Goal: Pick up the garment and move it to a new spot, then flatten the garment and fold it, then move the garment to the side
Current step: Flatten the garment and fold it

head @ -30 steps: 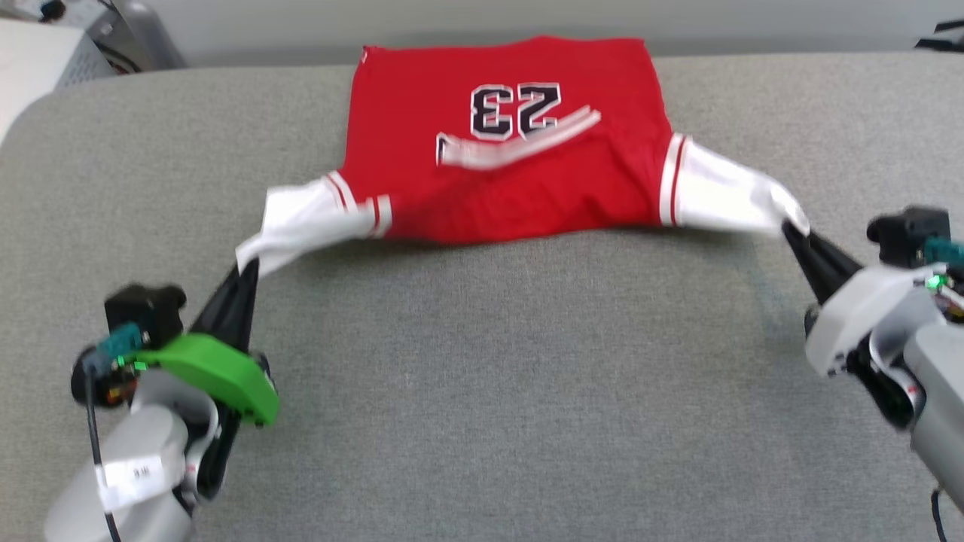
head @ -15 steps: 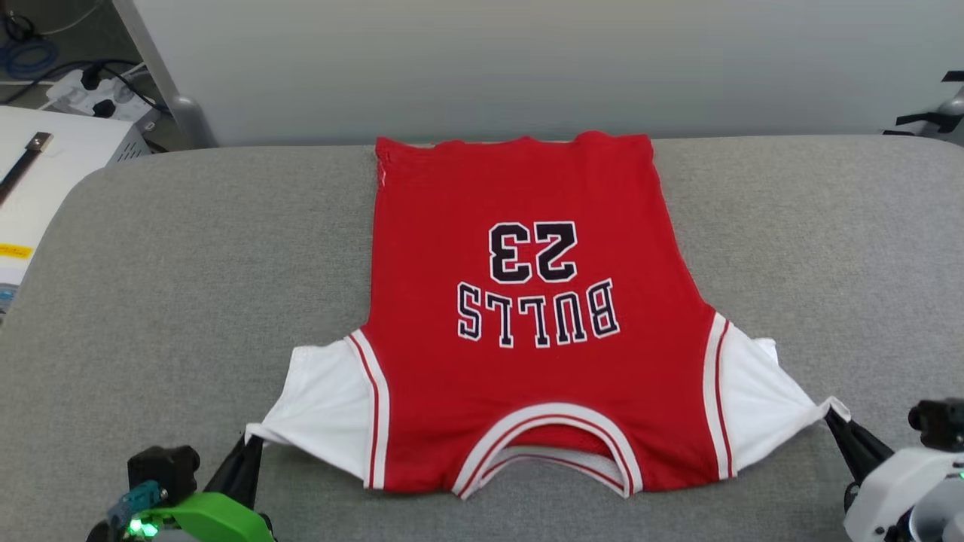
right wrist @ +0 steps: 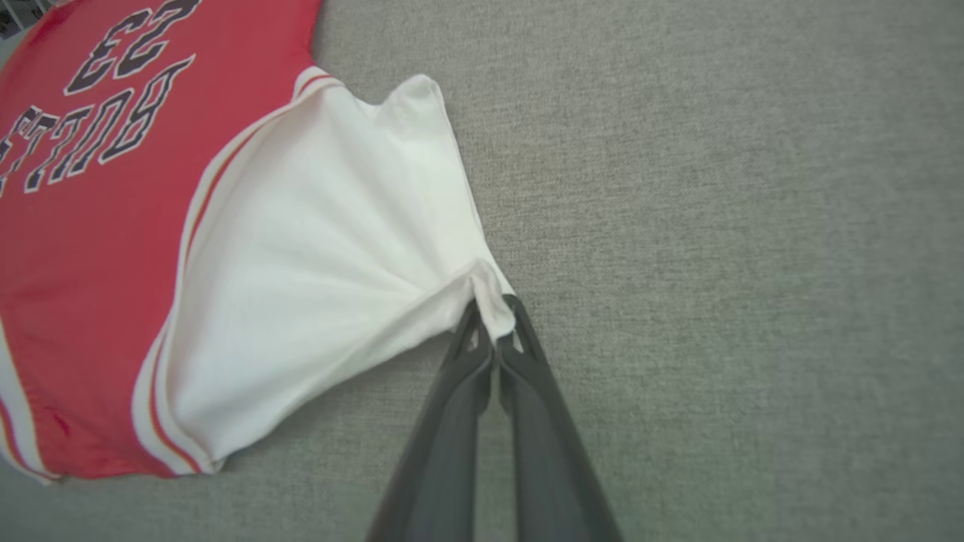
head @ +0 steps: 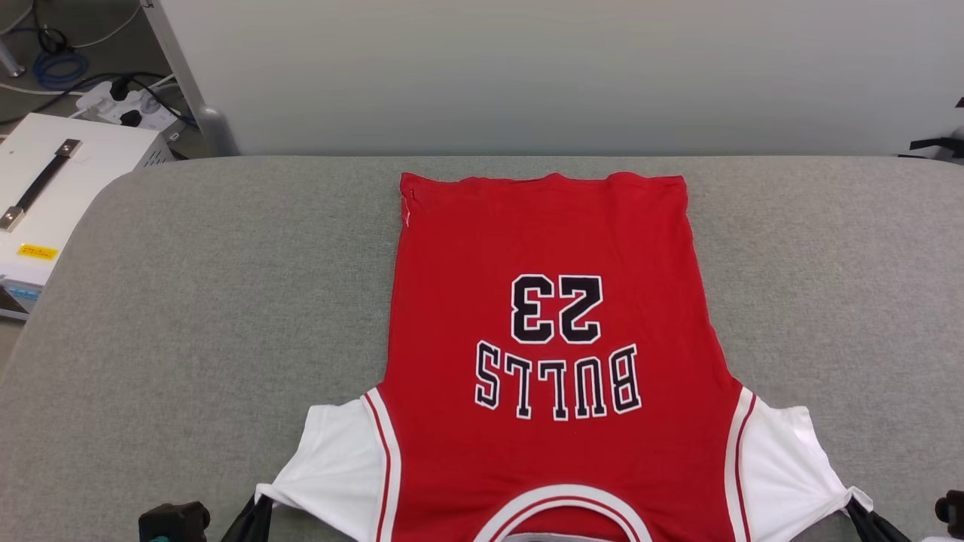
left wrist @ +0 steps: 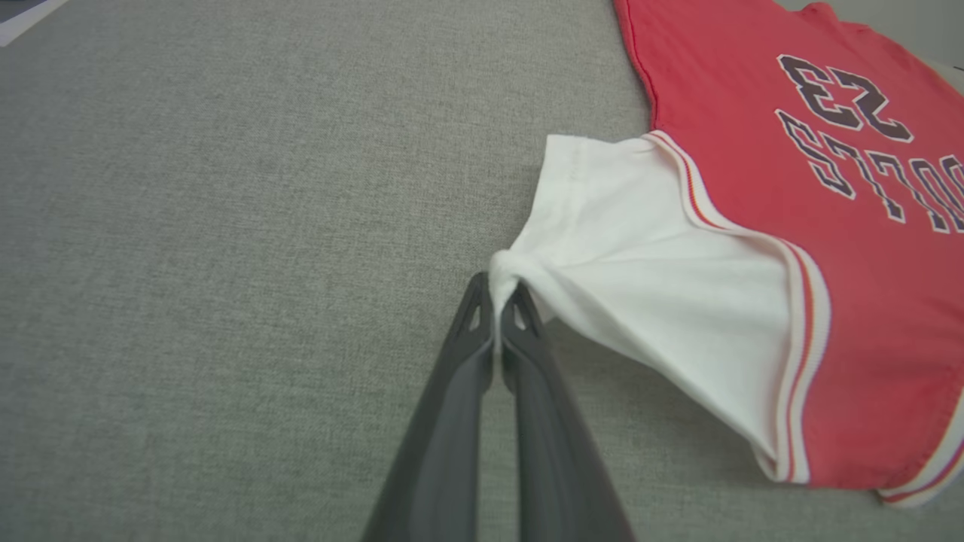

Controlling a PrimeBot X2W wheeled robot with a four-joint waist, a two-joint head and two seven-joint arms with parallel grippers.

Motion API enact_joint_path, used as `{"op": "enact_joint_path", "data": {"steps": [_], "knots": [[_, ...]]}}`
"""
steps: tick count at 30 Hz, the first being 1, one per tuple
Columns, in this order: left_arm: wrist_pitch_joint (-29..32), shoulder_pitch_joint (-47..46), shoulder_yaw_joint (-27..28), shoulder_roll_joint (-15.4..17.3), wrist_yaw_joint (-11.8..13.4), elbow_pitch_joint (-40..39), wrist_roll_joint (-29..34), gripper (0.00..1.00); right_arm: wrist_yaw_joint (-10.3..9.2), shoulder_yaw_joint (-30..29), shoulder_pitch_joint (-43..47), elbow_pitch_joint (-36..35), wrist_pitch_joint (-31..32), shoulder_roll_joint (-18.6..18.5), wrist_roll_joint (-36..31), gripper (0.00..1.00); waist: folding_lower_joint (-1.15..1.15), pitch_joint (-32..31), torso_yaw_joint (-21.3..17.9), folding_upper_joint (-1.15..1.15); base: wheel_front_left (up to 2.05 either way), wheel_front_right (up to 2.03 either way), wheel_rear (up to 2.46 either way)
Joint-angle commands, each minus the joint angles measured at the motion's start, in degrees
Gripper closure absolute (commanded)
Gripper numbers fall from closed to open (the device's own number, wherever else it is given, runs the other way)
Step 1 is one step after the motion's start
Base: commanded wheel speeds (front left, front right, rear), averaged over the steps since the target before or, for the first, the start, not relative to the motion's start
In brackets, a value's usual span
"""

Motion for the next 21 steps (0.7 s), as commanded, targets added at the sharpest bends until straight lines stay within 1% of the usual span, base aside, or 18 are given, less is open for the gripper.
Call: {"op": "enact_joint_path", "data": {"steps": [1, 2, 3, 8, 14, 18, 21], "knots": [[-0.33, 0.21, 0.39, -0.16, 0.41, -0.26, 0.51, 1.0, -0.11, -1.37, 0.76, -0.56, 0.61, 0.17, -0.6, 0.98, 0.01, 0.03, 0.13, 0.0, 0.0, 0.0, 0.0], [-0.33, -0.12, 0.35, -0.43, 0.42, -0.42, 0.83, 1.0, -0.11, -2.39, 0.82, -1.28, 0.98, 0.59, -1.09, 0.58, 0.01, 0.04, 0.24, 0.0, 0.0, 0.0, 0.0], [-0.33, -0.39, 0.24, -0.66, 0.39, -0.53, 1.08, 1.0, -0.11, -3.24, 0.77, -1.85, 1.16, 0.84, -1.7, 0.0, 0.01, 0.03, 0.32, 0.0, 0.0, 0.0, 0.0], [-0.34, -1.94, 0.37, -1.84, 0.34, -1.62, 2.46, 1.0, -0.11, -8.89, -0.13, -6.02, 2.26, 1.95, -4.64, 0.0, 0.01, 0.44, 0.81, 0.0, 0.0, 0.0, 0.0], [-0.34, -3.12, 1.62, -2.82, 0.84, -3.44, 4.33, 1.0, -0.11, -17.37, -5.18, -13.53, 5.18, 0.86, -9.04, 0.0, 0.01, 2.51, 1.71, 0.0, 0.0, 0.0, 0.0], [-0.34, -4.17, 2.23, -3.91, 0.85, -5.11, 5.88, 1.0, -0.11, -21.85, -10.96, -19.55, 10.18, 0.46, -12.34, 0.0, 0.01, 4.78, 3.4, 0.0, 0.0, 0.0, 0.0], [-0.34, -5.38, 2.46, -4.99, 0.54, -6.28, 7.14, 1.0, -0.11, -23.92, -16.71, -22.92, 15.73, 0.21, -13.55, 0.0, 0.01, 7.23, 5.23, 0.0, 0.0, 0.0, 0.0]]}}
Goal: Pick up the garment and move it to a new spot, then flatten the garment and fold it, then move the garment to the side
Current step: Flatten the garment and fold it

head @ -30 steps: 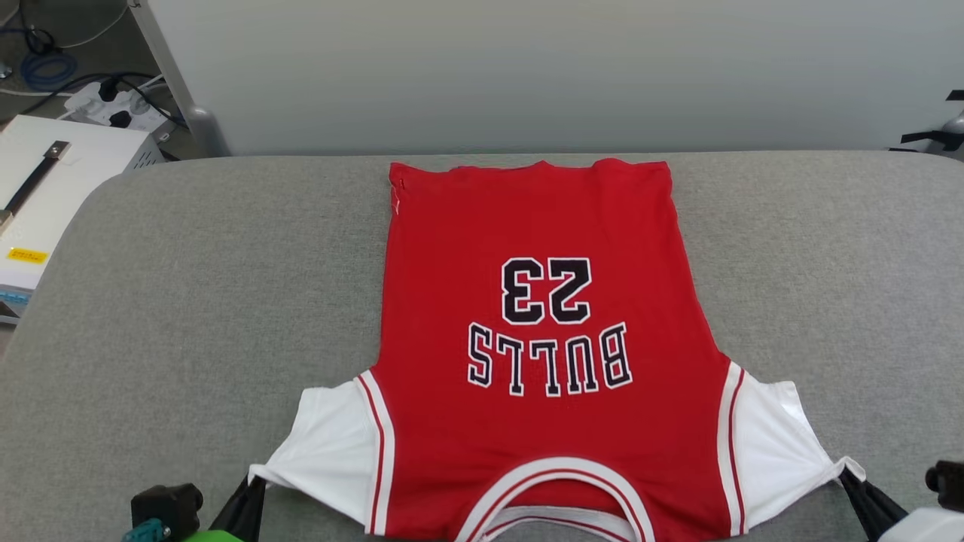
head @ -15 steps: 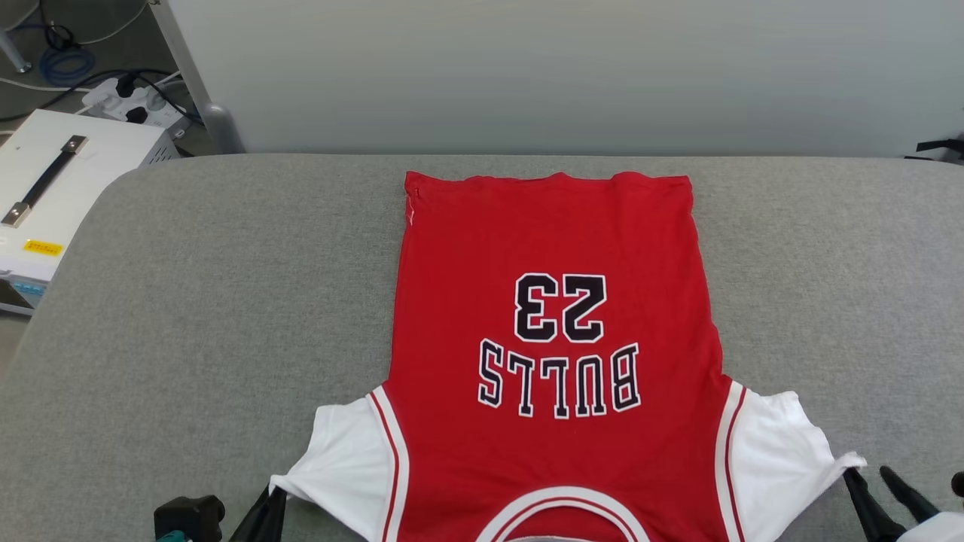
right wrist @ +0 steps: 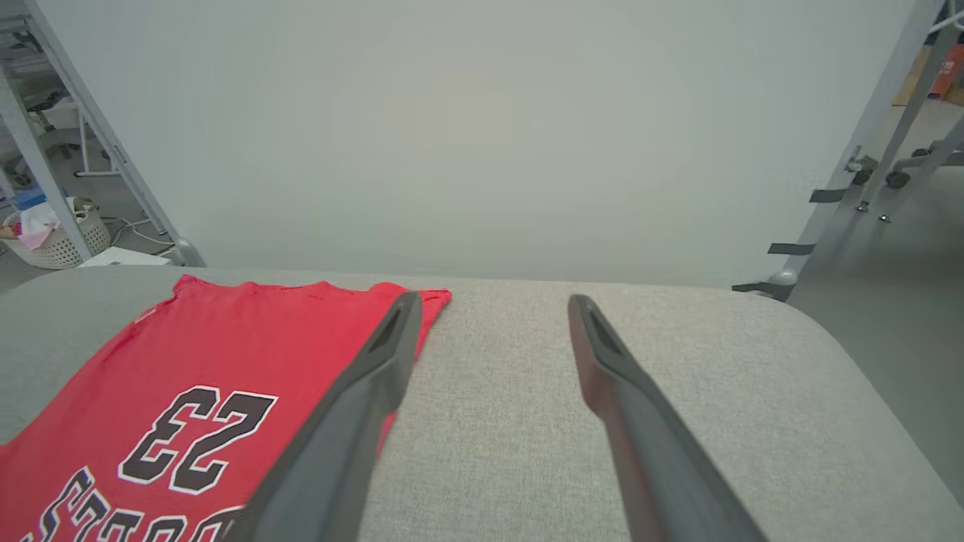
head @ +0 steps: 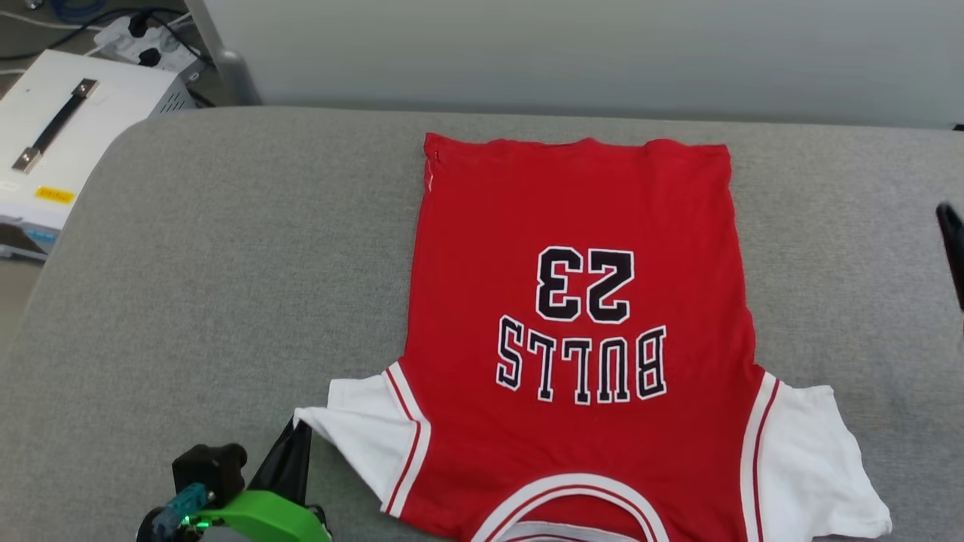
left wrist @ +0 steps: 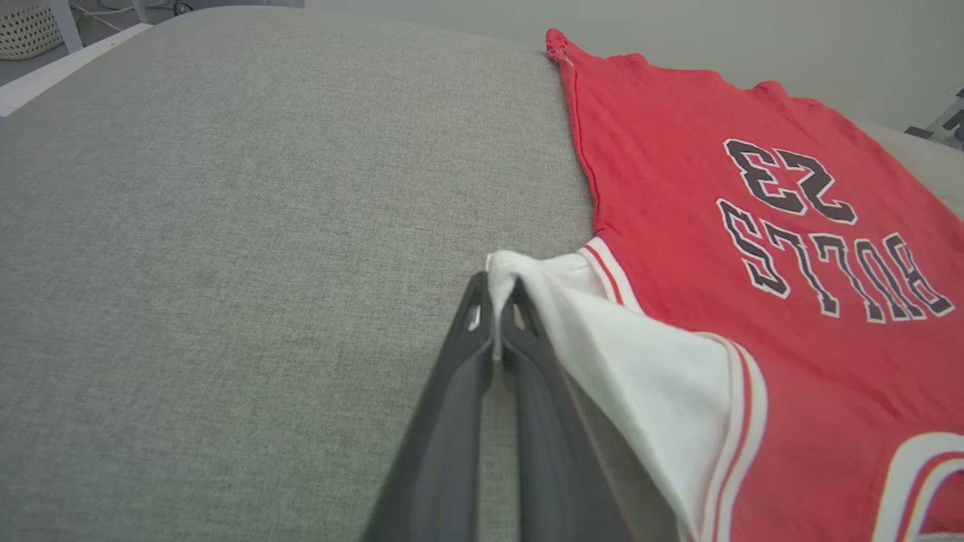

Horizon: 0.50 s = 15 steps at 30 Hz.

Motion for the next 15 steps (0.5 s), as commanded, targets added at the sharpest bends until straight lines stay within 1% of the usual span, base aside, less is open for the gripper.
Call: {"op": "enact_joint_path", "data": {"steps": [1, 4, 8, 11, 15], "knots": [[-0.34, -1.62, 0.38, -0.62, -0.1, -0.63, 1.02, 1.0, -0.04, -0.27, -3.09, -1.0, 2.56, -0.25, -0.46, 0.0, 0.0, 3.4, 2.76, 0.0, 0.0, 0.0, 0.0], [-0.34, -3.33, 0.82, -2.03, -0.68, -1.7, 2.36, 1.0, -0.04, 1.05, -10.14, -2.09, 9.17, -2.4, -2.07, 0.0, 0.0, 6.89, 4.75, 0.0, 0.0, 0.0, 0.0], [-0.34, -5.64, 1.33, -3.94, -1.99, -2.08, 4.09, 1.0, -0.04, 5.59, -19.33, -0.7, 16.4, -5.26, -3.63, 0.0, 0.0, 11.37, 7.02, 0.0, 0.0, 0.0, 0.0], [-0.34, -7.25, 1.84, -5.41, -3.08, -2.24, 5.51, 1.0, -0.04, 8.95, -25.59, 1.86, 22.86, -6.27, -3.31, 0.0, 0.0, 14.33, 8.42, 0.0, 0.0, 0.0, 0.0], [-0.34, -9.22, 2.86, -7.68, -4.42, -2.64, 7.6, 1.0, -0.04, 12.97, -33.08, 7.36, 34.42, -7.28, -1.34, 0.0, 0.0, 17.92, 10.15, 0.0, 0.0, 0.0, 0.0]]}}
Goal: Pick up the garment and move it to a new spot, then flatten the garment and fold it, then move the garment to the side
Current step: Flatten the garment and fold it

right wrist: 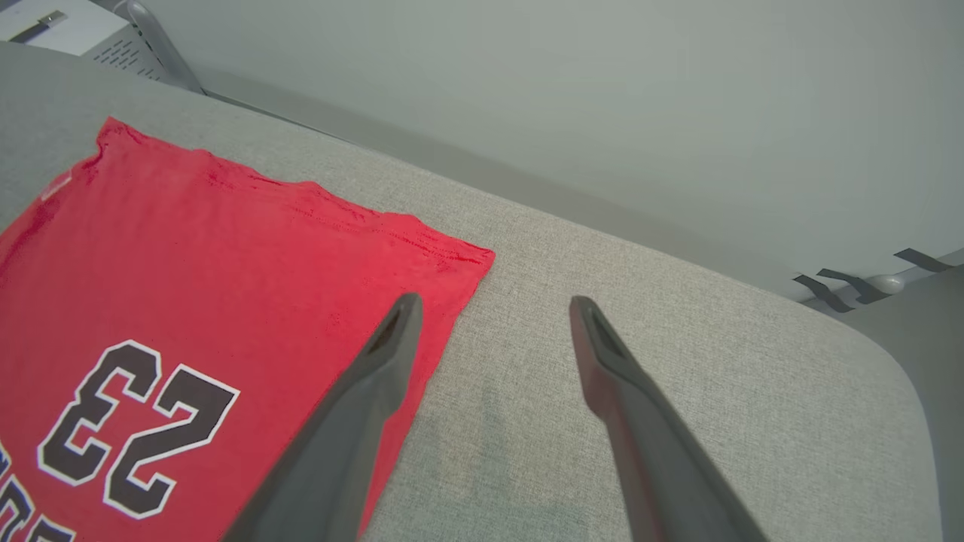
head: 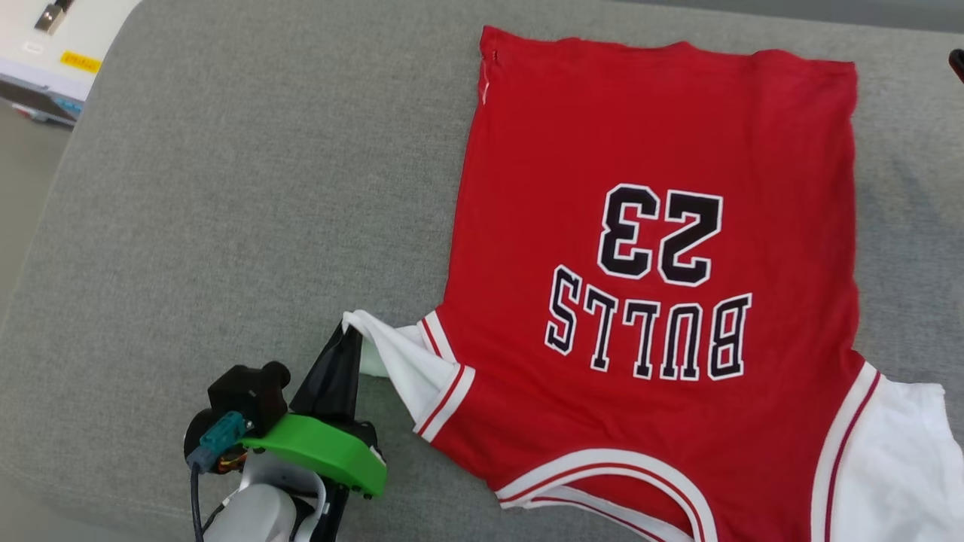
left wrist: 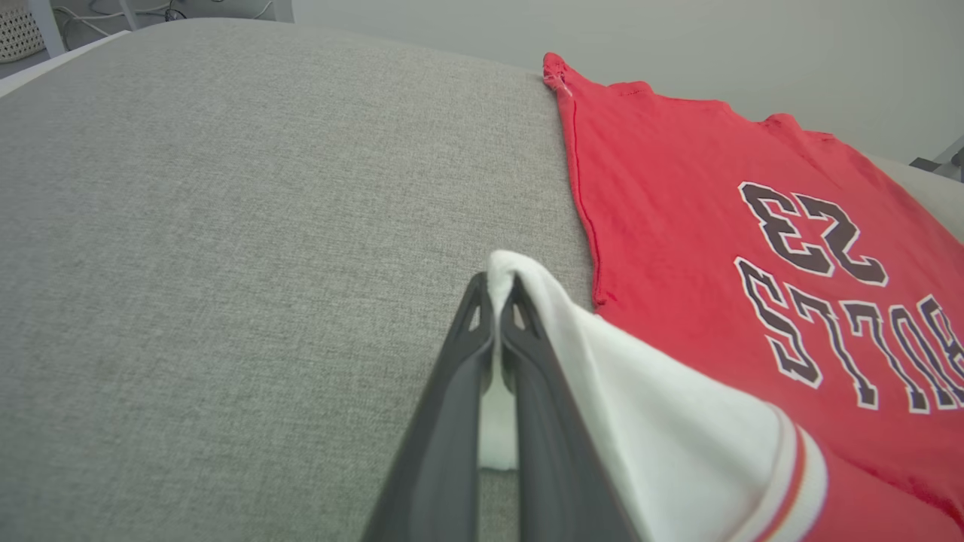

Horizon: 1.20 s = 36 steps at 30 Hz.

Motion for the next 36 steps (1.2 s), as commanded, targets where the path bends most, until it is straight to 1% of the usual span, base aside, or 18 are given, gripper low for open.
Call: {"op": "enact_joint_path", "data": {"steps": [1, 5, 10, 14, 17, 21, 25, 26, 27, 31, 34, 36], "knots": [[-0.34, -1.52, 0.61, -1.03, -0.72, -0.26, 1.11, 1.0, -0.04, 1.39, -2.53, 1.88, 3.92, -0.71, 0.43, 0.0, -0.01, 6.39, 4.6, 0.0, 0.0, 0.0, 0.0], [-0.34, -2.88, 1.8, -3.45, -2.15, -0.87, 3.18, 1.0, -0.04, 2.87, -8.17, 6.01, 12.36, -1.01, 1.39, 0.0, -0.01, 9.75, 6.11, 0.0, 0.0, 0.0, 0.0], [-0.34, -4.07, 3.31, -6.07, -4.12, -0.9, 5.61, 1.0, -0.04, 3.28, -14.21, 9.88, 17.62, -0.99, 0.28, 0.0, -0.01, 13.4, 7.87, 0.0, 0.0, 0.0, 0.0], [-0.34, -4.96, 4.48, -8.2, -5.67, -1.02, 7.47, 1.0, -0.04, 3.43, -17.36, 12.45, 18.96, -1.34, -1.93, 0.0, -0.01, 15.69, 9.28, 0.0, 0.0, 0.0, 0.0], [-0.34, -5.43, 5.32, -9.63, -6.78, -1.13, 8.73, 1.0, -0.04, 3.77, -18.07, 14.14, 19.22, -1.31, -2.8, 0.0, -0.01, 17.09, 10.07, 0.0, 0.0, 0.0, 0.0], [-0.34, -5.76, 6.51, -11.17, -7.99, -1.15, 10.3, 1.0, -0.04, 4.69, -16.54, 16.23, 19.52, -0.83, -2.53, 0.0, -0.01, 18.23, 10.66, 0.0, 0.0, 0.0, 0.0], [-0.34, -5.54, 8.08, -12.56, -8.98, -1.22, 11.92, 1.0, -0.04, 7.17, -12.72, 16.79, 21.0, -2.56, -1.25, 0.0, -0.01, 18.39, 10.65, 0.0, 0.0, 0.0, 0.0], [-0.34, -5.47, 8.31, -12.74, -9.13, -1.19, 12.17, 1.0, -0.04, 7.23, -12.4, 16.75, 21.08, -2.94, -0.95, 0.64, -0.01, 18.31, 10.62, 0.0, 0.0, 0.0, 0.0], [-0.34, -5.39, 8.62, -12.95, -9.29, -1.12, 12.46, 1.0, -0.04, 7.27, -12.18, 16.62, 21.15, -3.32, -0.52, 1.0, -0.01, 18.16, 10.49, 0.0, 0.0, 0.0, 0.0], [-0.34, -5.08, 9.83, -13.52, -9.79, -0.89, 13.32, 1.0, -0.04, 7.43, -12.63, 15.61, 19.93, -4.58, -0.39, 1.0, -0.01, 17.11, 9.8, 0.0, 0.0, 0.0, 0.0], [-0.34, -4.71, 10.72, -13.81, -10.09, -0.59, 13.85, 1.0, -0.04, 5.87, -13.7, 15.0, 16.94, -3.96, 0.67, 1.0, -0.01, 15.64, 9.13, 0.0, 0.0, 0.0, 0.0], [-0.34, -4.38, 11.25, -13.95, -10.26, -0.56, 14.34, 1.0, -0.04, 5.98, -13.9, 14.55, 15.4, -4.1, 0.75, 1.0, -0.01, 14.31, 8.62, 0.0, 0.0, 0.0, 0.0]]}}
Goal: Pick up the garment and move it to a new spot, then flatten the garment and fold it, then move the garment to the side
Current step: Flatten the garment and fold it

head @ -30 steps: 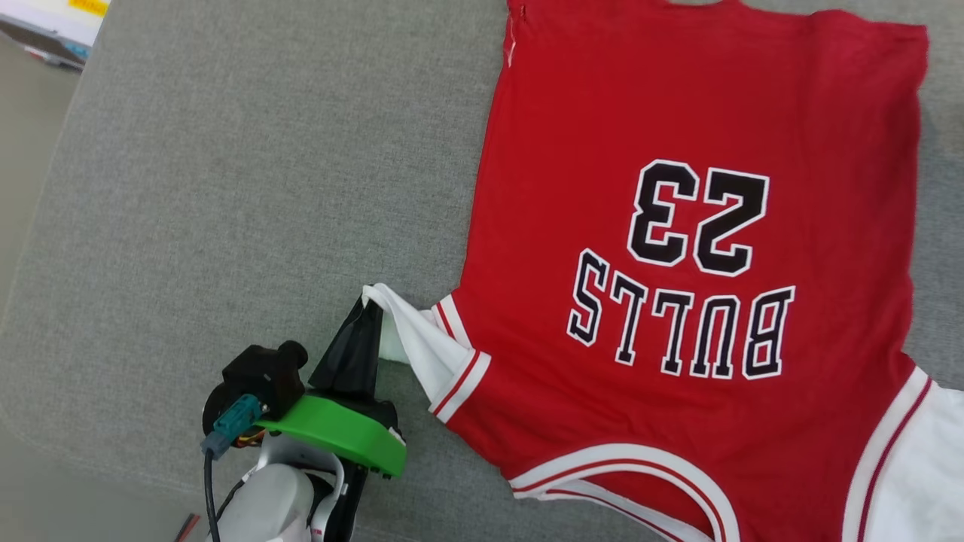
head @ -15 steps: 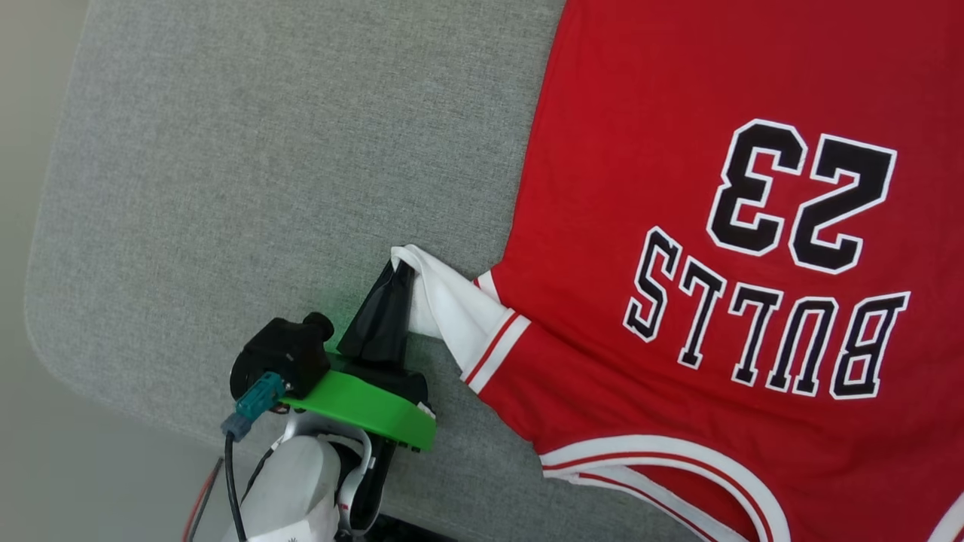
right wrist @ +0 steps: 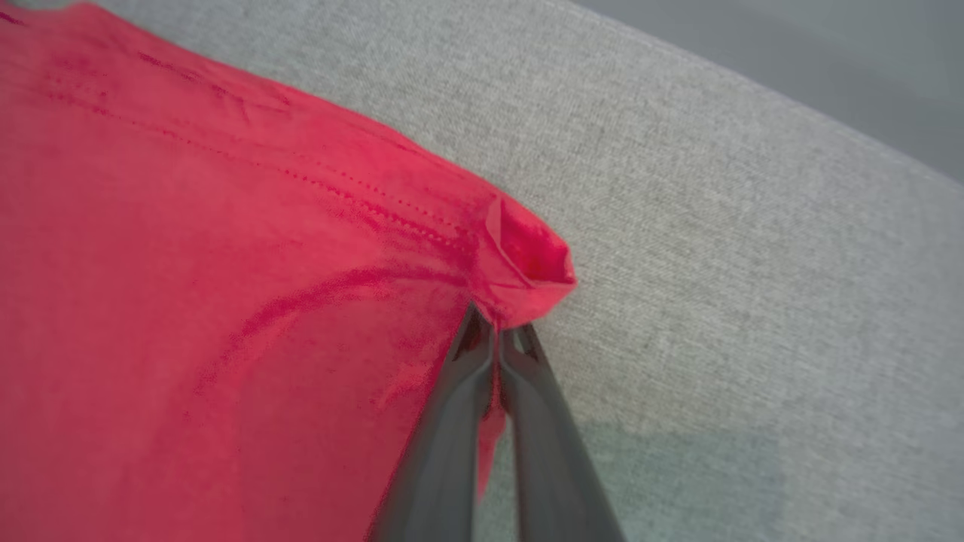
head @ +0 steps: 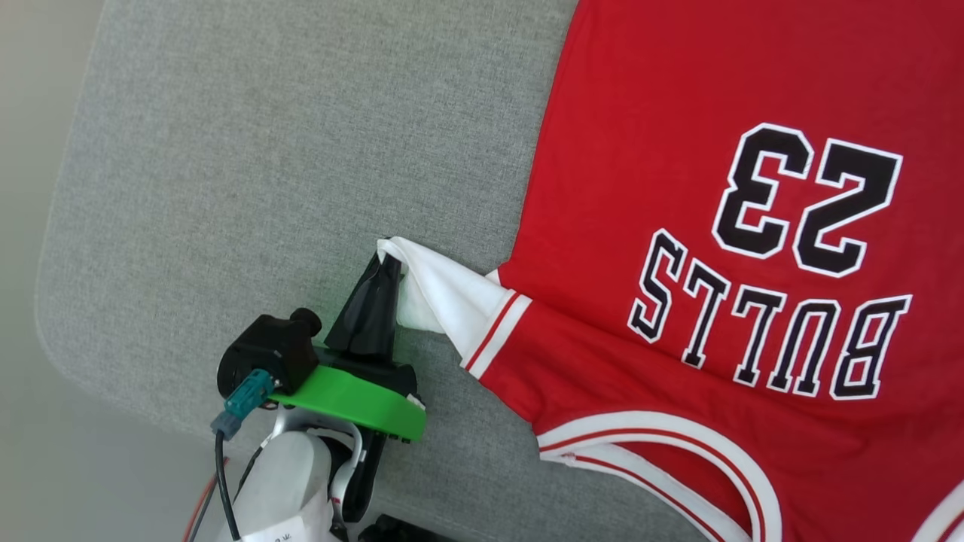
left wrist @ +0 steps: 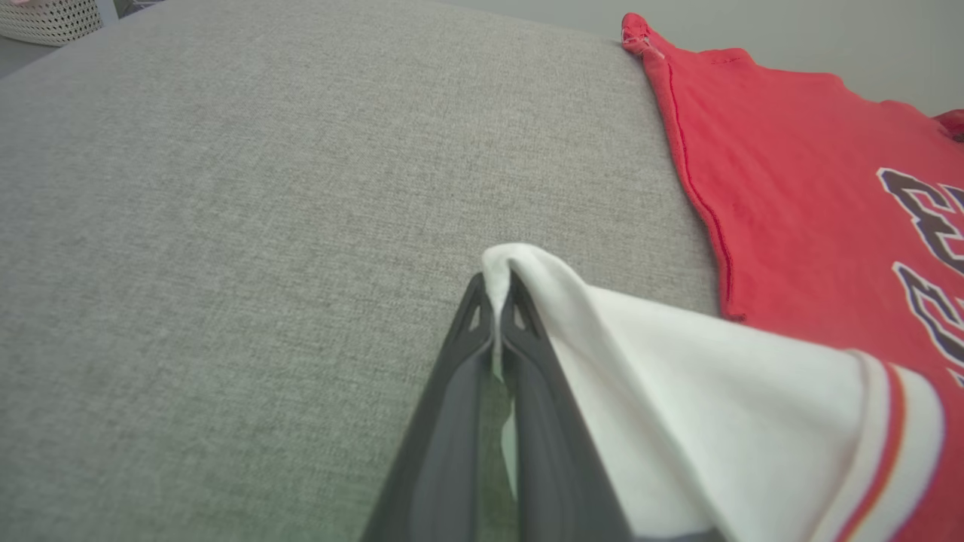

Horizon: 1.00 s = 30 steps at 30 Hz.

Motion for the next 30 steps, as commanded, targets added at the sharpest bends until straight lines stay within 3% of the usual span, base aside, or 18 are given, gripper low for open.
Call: {"op": "enact_joint_path", "data": {"steps": [1, 10, 19, 30], "knots": [[-0.34, 0.32, 0.7, -0.47, -0.25, -0.07, 0.57, 1.0, 0.01, 0.93, 2.35, 0.42, -0.77, -0.55, -0.09, 1.0, 0.0, -2.44, -1.17, 0.0, 0.0, 0.0, 0.0], [-0.34, 4.78, 2.9, 0.04, -0.36, 0.89, 2.3, 1.0, 0.01, 1.17, 8.2, -1.22, -9.06, -2.4, 4.87, 1.0, 0.0, -11.34, -4.6, 0.0, 0.0, 0.0, 0.0], [-0.3, 9.51, 4.86, 1.85, 0.57, 1.35, 2.36, 1.0, 0.01, 2.05, 21.82, -5.25, -12.79, -5.78, 10.09, 1.0, 0.0, -18.95, -9.52, 0.0, 0.0, 0.0, 0.0], [0.0, 14.83, 6.8, 3.28, 2.39, 0.44, 1.14, 1.0, 0.01, -3.09, 42.31, -12.76, -18.64, -5.31, 13.07, 1.0, 0.0, -24.74, -14.56, 0.0, 0.0, 0.0, 0.0]]}}
